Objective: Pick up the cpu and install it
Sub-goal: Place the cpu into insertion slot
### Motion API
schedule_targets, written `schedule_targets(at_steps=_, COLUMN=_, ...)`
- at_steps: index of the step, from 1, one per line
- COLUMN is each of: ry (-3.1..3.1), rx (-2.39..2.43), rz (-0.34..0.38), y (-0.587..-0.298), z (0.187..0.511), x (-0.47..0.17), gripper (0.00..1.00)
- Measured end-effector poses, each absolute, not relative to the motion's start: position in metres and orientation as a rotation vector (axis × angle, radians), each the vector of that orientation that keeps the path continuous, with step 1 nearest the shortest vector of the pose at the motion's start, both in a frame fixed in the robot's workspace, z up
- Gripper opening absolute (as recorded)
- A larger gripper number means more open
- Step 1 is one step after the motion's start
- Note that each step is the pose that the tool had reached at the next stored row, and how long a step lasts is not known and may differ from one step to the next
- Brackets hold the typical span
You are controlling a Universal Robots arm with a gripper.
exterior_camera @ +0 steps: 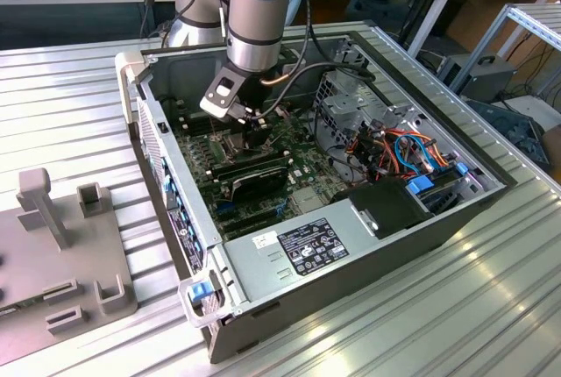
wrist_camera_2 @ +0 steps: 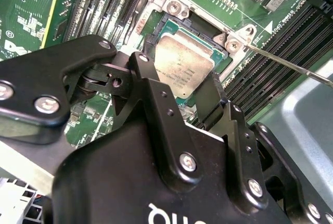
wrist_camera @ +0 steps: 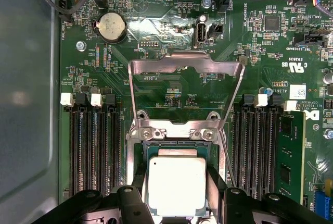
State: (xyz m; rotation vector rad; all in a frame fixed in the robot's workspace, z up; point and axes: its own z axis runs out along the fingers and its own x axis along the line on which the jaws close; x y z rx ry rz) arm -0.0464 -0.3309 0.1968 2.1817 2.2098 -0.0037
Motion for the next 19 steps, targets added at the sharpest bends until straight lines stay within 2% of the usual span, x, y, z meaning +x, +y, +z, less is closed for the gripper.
schedule_targets(at_steps=19, ry=2.205, rx=2.174, rz=0.010, y=-0.3309, z=0.2043, x=-0.0487, gripper=0.55)
